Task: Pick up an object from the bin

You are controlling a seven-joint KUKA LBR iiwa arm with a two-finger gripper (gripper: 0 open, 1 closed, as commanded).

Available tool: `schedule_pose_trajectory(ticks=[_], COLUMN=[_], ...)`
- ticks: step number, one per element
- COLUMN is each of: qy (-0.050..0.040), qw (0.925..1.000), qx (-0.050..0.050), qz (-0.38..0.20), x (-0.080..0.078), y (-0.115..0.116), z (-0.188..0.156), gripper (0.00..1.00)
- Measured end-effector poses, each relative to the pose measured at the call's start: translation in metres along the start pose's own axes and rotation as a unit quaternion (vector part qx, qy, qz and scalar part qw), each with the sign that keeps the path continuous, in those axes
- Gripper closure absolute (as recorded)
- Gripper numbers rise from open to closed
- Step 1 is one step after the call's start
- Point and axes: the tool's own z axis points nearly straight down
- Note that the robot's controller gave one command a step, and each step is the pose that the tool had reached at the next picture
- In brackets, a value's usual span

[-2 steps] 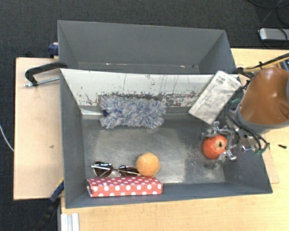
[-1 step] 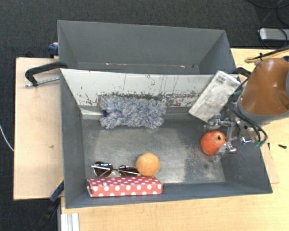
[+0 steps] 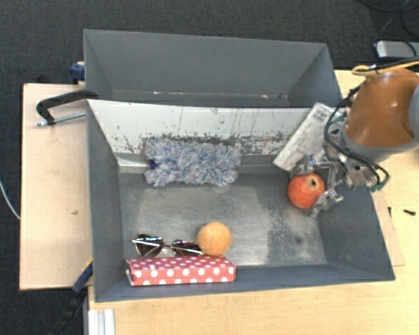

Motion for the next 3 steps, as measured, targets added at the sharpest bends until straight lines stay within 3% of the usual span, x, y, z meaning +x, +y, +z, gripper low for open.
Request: schedule_pose_trajectory(ticks=[1,2,3], qy=[0.0000,0.0028,0.0007], qw=[1.0000,0.9999,1.0000], qx=[0.000,0.004,0.001], qz=[0.000,0.015,0.006], x=[0.000,-0.020,-0.012], y=[0.000,0.002,0.003], z=[0.000,0.002,-0.155], gripper=[1.00,1.00,1.00])
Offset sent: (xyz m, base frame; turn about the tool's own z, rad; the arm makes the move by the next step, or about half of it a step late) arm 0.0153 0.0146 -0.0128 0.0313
